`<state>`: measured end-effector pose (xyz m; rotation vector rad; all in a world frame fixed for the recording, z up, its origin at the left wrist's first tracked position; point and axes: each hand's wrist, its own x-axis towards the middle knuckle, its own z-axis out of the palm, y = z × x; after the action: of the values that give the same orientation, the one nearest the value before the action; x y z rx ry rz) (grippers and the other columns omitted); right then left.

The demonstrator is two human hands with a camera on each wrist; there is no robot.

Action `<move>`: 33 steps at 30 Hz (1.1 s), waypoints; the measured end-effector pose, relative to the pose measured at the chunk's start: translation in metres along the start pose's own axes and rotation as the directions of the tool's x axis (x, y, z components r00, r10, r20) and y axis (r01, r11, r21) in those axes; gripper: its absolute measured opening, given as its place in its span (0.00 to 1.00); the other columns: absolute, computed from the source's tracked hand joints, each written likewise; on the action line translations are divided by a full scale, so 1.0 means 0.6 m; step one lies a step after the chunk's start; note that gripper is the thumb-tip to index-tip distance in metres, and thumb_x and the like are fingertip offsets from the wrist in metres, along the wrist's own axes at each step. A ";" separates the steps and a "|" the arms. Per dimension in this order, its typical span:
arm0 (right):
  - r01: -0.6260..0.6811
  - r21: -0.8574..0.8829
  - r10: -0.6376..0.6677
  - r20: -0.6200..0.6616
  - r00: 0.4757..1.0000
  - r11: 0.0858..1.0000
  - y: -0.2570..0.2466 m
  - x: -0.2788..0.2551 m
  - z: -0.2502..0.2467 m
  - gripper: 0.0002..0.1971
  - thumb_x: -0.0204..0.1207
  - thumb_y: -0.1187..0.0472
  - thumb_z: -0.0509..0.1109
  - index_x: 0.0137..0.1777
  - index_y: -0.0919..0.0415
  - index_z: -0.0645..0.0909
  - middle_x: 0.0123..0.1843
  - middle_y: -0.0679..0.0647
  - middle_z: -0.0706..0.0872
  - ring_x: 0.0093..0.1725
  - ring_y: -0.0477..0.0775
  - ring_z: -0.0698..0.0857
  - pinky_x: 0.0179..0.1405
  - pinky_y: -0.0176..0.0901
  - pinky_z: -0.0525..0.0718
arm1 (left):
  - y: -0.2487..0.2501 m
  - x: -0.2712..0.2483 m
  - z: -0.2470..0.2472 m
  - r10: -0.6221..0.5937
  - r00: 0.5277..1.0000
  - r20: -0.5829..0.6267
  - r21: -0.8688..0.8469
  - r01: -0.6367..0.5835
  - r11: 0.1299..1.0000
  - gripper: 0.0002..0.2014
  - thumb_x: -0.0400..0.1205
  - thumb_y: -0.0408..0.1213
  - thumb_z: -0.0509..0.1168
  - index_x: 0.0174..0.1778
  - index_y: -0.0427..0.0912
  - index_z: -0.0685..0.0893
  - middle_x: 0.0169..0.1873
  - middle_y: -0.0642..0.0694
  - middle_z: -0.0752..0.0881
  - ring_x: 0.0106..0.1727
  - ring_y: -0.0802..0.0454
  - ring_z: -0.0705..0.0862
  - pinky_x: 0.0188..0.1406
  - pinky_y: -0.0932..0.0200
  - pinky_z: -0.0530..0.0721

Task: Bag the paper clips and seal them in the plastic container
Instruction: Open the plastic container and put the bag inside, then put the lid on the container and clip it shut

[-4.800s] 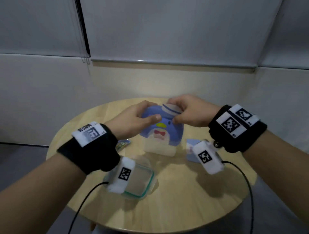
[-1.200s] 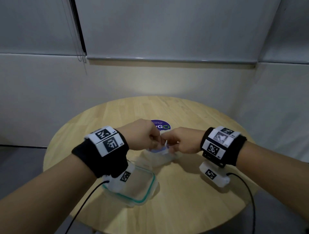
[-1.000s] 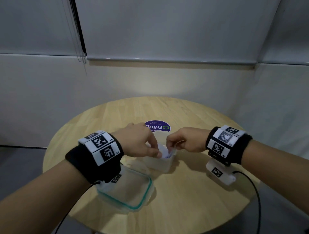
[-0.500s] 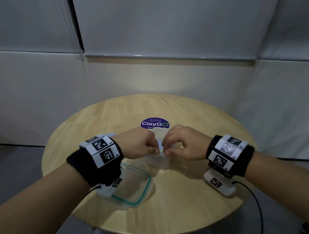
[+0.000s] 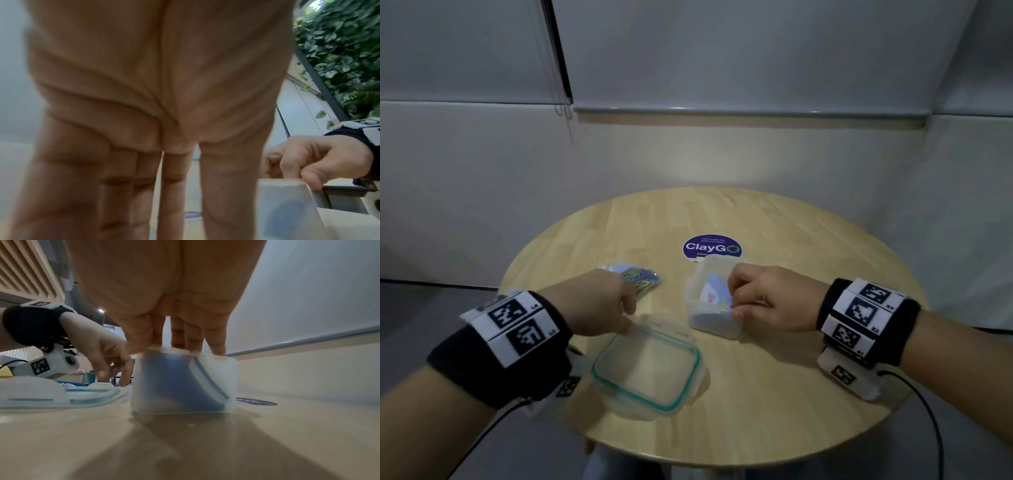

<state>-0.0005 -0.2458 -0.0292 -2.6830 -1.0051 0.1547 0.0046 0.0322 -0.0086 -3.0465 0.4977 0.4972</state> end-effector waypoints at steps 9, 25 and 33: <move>0.001 -0.010 -0.002 -0.007 1.000 1.000 0.005 -0.009 -0.001 0.08 0.74 0.57 0.72 0.47 0.62 0.88 0.53 0.55 0.86 0.53 0.57 0.84 0.55 0.46 0.79 | 0.015 -0.024 0.044 -0.035 0.994 0.106 -0.038 0.039 0.999 0.59 0.50 0.73 0.76 0.77 0.52 0.66 0.63 0.55 0.76 0.64 0.52 0.78 0.66 0.54 0.78; -0.103 0.016 0.104 -0.133 0.986 0.995 -0.003 -0.018 -0.008 0.08 0.64 0.53 0.81 0.42 0.51 0.90 0.46 0.41 0.81 0.54 0.46 0.72 0.56 0.39 0.72 | 0.042 -0.142 0.110 0.437 0.894 -0.102 0.088 -0.429 0.899 0.40 0.67 0.71 0.62 0.75 0.60 0.68 0.76 0.62 0.69 0.75 0.58 0.73 0.74 0.56 0.70; -0.142 0.291 0.186 -0.129 0.974 0.946 0.006 -0.032 -0.017 0.10 0.61 0.65 0.82 0.43 0.56 0.91 0.43 0.45 0.82 0.37 0.45 0.80 0.47 0.41 0.81 | 0.036 -0.184 0.023 0.319 0.749 -0.580 -0.411 -0.608 0.680 0.10 0.79 0.52 0.64 0.50 0.52 0.81 0.36 0.51 0.90 0.34 0.54 0.88 0.35 0.57 0.88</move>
<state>-0.0107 -0.2630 -0.0204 -2.4709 -0.6566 0.1095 -0.1055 0.0466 0.0136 -3.6045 1.4645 -0.1728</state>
